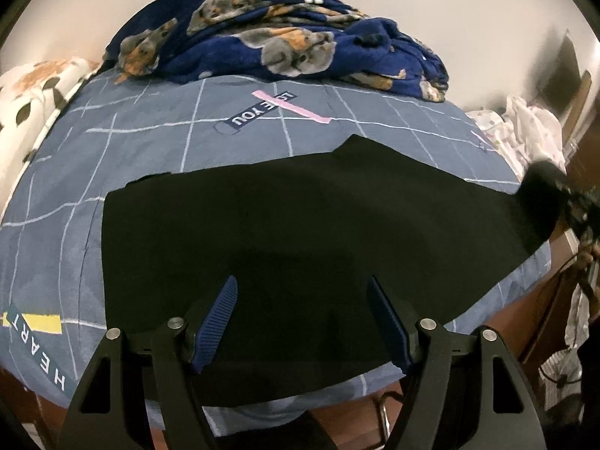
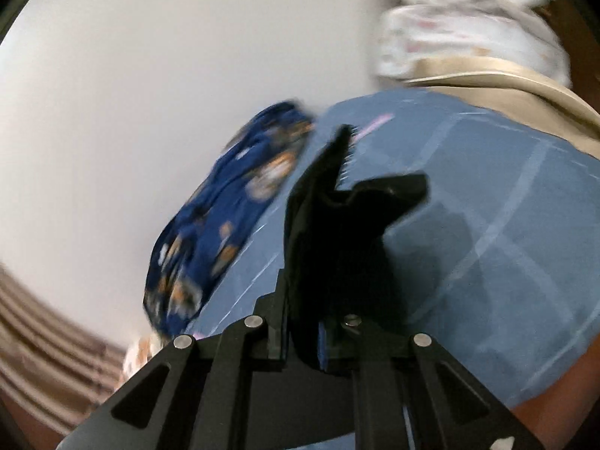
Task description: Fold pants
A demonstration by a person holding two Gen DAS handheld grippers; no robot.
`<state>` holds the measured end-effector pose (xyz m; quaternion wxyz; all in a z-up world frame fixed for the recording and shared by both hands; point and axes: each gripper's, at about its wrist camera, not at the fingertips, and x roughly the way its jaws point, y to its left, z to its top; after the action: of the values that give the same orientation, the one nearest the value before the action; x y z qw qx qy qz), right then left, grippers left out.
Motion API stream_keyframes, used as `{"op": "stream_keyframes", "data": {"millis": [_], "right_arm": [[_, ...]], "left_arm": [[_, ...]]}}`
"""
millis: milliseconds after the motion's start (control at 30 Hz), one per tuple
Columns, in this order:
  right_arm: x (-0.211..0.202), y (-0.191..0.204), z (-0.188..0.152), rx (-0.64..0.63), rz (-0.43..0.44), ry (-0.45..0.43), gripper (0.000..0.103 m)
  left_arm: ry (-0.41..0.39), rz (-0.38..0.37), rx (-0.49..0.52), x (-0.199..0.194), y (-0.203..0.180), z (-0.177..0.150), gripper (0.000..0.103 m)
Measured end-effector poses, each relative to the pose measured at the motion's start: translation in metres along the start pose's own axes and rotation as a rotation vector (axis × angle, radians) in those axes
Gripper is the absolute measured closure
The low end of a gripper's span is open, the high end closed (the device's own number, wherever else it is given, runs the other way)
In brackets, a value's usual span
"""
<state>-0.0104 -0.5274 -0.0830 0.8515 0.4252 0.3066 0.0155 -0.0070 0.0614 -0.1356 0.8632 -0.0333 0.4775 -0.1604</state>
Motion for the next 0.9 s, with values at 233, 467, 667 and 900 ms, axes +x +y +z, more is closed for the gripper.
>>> {"op": "stream_keyframes", "data": {"millis": [233,467,667,900], "right_arm": [[0.054,0.096,-0.08,-0.216,0.008,0.16,0.09],[0.106,0.125,-0.156,-0.425,-0.094,0.333,0.091],[0.116,0.128,-0.178,-0.539,-0.157,0.382,0.091],[0.122,0.148,-0.205,-0.738,-0.225,0.39,0.09]], "left_arm": [[0.022,-0.02,0.042,0.001,-0.009,-0.005,0.031],[0.021,-0.05,0.012,0.002,-0.003,-0.009,0.03],[0.026,-0.067,-0.019,0.005,0.003,-0.01,0.029],[0.035,-0.066,-0.006,0.008,0.0,-0.011,0.029]]}}
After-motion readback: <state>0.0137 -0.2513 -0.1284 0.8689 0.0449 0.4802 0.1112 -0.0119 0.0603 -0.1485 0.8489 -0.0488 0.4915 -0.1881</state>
